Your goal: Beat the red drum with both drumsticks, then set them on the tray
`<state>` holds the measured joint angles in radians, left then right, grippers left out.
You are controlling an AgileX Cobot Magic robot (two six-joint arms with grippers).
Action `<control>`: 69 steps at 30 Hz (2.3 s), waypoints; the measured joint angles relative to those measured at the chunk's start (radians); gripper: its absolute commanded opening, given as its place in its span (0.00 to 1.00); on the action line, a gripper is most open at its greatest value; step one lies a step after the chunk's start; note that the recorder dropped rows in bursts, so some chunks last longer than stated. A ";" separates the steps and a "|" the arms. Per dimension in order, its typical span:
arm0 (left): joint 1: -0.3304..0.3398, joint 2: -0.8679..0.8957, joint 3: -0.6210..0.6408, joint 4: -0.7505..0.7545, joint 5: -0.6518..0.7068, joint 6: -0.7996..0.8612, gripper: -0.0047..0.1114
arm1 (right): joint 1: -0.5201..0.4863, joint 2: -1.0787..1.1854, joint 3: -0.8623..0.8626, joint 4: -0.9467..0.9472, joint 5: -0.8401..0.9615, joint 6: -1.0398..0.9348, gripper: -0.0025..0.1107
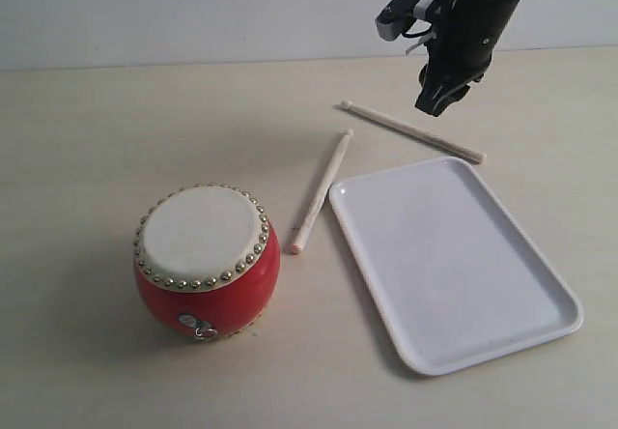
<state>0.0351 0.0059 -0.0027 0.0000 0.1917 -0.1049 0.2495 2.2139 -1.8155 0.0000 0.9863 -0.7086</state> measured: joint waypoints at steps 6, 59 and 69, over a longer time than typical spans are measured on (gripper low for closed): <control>0.000 0.000 0.000 0.000 0.000 0.000 0.04 | 0.000 0.058 0.000 0.000 -0.018 -0.013 0.36; 0.000 0.000 0.000 0.000 0.000 0.000 0.04 | 0.000 0.157 0.000 -0.030 -0.110 0.015 0.36; 0.000 0.000 0.000 0.000 0.000 0.000 0.04 | 0.000 0.163 0.000 -0.032 -0.102 0.038 0.05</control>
<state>0.0351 0.0059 -0.0027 0.0000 0.1917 -0.1049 0.2495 2.3773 -1.8155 -0.0324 0.8838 -0.6705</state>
